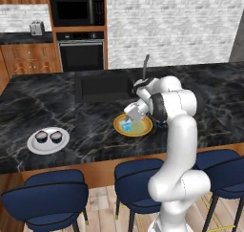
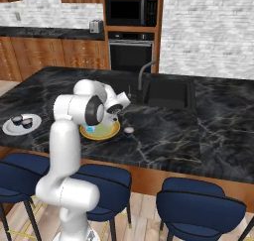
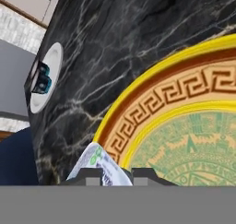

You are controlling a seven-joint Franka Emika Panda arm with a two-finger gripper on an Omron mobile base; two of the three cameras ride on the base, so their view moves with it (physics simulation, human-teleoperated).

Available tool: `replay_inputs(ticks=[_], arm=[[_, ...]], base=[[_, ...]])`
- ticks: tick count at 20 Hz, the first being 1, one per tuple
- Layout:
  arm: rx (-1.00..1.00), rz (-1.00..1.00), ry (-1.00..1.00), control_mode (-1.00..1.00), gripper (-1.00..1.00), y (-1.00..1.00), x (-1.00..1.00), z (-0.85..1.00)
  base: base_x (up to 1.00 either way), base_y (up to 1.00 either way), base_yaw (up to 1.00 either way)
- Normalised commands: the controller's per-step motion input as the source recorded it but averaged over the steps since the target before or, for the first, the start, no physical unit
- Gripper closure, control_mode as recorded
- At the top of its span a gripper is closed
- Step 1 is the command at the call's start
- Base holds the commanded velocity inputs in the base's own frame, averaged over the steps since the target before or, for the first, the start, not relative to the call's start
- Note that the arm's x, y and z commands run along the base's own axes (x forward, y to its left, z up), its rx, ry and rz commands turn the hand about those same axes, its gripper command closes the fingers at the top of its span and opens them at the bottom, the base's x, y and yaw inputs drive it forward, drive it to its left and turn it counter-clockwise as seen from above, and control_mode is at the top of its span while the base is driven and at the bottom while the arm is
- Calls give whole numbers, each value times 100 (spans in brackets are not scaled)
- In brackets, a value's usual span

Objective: Place two yogurt containers on each plate.

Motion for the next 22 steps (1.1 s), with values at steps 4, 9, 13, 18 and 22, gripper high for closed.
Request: replay_inputs(ticks=[4,9,13,18,22], arm=[[0,9,-4,-100,-100,3,-16,-9],[0,2,-5,-100,-100,-2,-15,1],[-2,0,-6,-100,-100,-18,-1,27],[-17,0,-6,-100,-100,-48,0,48],[-33,0,-4,-100,-100,-47,-19,54]], base=[[0,0,0],[0,0,0],[0,0,0],[0,0,0],[0,0,0]])
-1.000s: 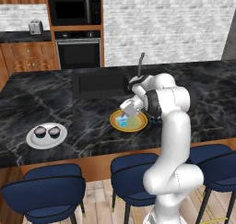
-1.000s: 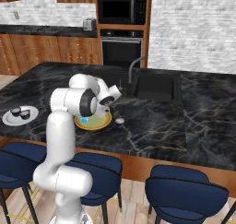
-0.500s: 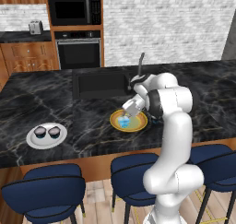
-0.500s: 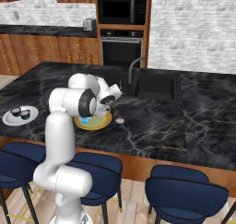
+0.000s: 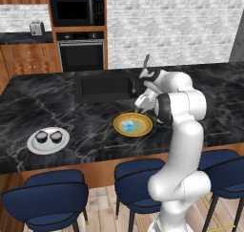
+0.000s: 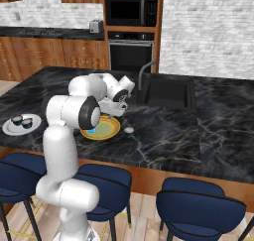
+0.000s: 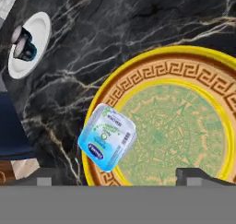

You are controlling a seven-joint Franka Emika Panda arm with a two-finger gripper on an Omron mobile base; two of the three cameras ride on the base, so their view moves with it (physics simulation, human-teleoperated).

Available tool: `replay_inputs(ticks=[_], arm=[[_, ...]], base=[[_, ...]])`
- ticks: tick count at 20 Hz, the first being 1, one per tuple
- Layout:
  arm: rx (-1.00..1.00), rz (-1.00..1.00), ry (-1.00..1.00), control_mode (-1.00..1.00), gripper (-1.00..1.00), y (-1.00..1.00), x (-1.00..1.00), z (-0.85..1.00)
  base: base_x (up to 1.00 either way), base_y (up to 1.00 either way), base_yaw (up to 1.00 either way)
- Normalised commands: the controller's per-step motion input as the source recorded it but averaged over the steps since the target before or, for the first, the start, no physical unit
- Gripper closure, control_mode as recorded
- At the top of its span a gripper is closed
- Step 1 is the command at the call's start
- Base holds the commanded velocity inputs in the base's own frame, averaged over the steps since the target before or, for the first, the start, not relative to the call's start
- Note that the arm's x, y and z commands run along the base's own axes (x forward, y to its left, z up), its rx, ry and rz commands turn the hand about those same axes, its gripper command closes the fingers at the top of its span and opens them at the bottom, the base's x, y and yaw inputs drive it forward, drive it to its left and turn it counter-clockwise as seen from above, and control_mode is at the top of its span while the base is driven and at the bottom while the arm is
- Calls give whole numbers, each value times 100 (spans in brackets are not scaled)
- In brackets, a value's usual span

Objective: Place two yogurt containers on each plate.

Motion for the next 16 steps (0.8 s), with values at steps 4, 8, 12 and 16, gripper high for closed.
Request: replay_inputs(ticks=[4,8,12,16], arm=[[-39,-2,0,-100,-100,-49,-33,15],[-27,-3,9,-100,-100,-45,-14,20],[-20,0,19,-100,-100,-31,0,11],[-16,0,14,-100,-100,-38,0,-10]], base=[[0,0,0],[0,0,0],[0,0,0],[0,0,0]])
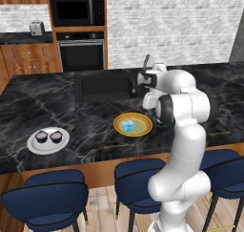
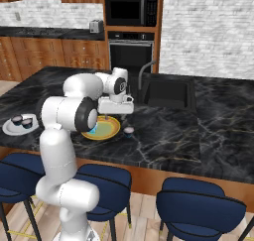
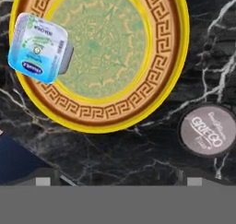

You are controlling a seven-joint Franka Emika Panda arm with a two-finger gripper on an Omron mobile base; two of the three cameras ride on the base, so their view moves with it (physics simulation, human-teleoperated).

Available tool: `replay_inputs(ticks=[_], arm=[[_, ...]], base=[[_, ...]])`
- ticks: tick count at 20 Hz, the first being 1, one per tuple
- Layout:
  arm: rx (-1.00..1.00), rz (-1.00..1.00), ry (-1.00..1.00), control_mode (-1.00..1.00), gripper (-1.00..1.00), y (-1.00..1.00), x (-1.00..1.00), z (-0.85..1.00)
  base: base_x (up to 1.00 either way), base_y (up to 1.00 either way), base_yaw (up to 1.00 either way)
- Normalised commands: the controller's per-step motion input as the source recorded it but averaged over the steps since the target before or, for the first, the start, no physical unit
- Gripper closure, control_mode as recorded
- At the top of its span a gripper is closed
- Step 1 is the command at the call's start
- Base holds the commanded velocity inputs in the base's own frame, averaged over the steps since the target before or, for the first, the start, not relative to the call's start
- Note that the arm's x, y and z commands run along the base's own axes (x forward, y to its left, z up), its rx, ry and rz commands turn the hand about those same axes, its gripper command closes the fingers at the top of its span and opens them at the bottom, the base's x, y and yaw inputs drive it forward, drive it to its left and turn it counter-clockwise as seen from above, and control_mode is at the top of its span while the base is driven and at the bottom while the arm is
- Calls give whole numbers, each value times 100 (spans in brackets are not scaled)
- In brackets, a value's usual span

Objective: Place two yogurt containers on each plate.

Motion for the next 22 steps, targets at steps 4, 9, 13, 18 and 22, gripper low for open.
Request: replay_inputs(ticks=[4,9,13,18,22], arm=[[-7,0,1,-100,-100,-55,0,-42],[-6,-5,-7,-100,-100,-37,30,-50],[-8,-18,-11,-100,-100,-17,25,-34],[-9,-19,-14,-100,-100,0,26,-30],[-3,-15,-11,-100,-100,3,-4,-21]], base=[[0,0,0],[0,0,0],[0,0,0],[0,0,0],[0,0,0]])
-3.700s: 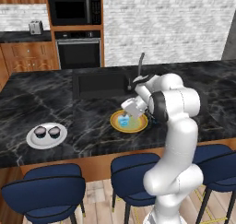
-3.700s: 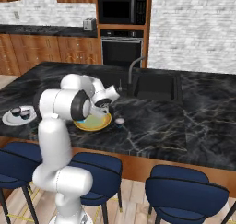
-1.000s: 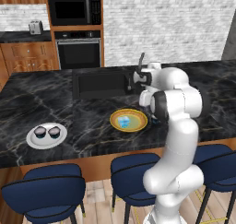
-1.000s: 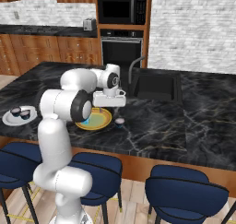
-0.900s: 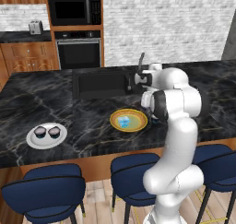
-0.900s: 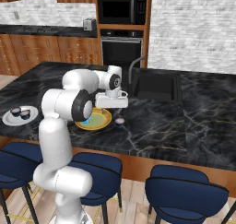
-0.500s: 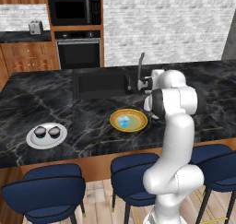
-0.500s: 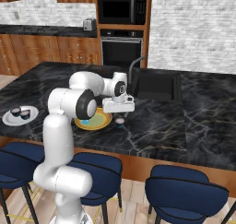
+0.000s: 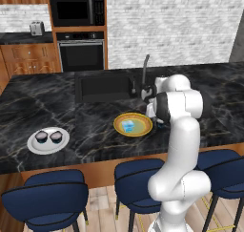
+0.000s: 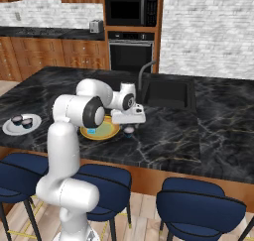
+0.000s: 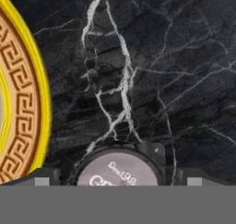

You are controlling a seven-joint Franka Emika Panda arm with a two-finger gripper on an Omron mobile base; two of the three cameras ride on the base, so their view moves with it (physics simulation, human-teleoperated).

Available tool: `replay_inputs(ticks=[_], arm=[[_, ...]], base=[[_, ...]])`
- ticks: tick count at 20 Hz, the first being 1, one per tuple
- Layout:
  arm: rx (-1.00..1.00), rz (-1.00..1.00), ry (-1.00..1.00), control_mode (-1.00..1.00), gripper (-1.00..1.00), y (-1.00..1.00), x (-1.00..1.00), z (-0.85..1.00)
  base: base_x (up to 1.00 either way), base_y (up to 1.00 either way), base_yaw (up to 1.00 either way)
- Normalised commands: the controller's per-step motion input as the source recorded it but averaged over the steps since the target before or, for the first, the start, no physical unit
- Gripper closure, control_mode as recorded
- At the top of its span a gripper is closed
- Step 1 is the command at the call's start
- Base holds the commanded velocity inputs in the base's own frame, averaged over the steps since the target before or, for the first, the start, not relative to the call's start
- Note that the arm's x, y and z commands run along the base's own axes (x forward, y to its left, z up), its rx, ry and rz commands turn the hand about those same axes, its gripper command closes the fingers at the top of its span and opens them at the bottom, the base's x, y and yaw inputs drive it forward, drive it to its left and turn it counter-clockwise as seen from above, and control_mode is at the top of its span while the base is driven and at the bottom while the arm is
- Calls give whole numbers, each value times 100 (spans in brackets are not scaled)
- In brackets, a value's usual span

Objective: Place two yogurt containers on each plate.

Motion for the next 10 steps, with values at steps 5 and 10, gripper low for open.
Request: replay_inputs(ticks=[5,10], arm=[[0,-13,-3,-100,-100,-11,-4,-18],[0,-9,-5,-100,-100,-11,5,-25]], base=[[0,0,0],[0,0,0]])
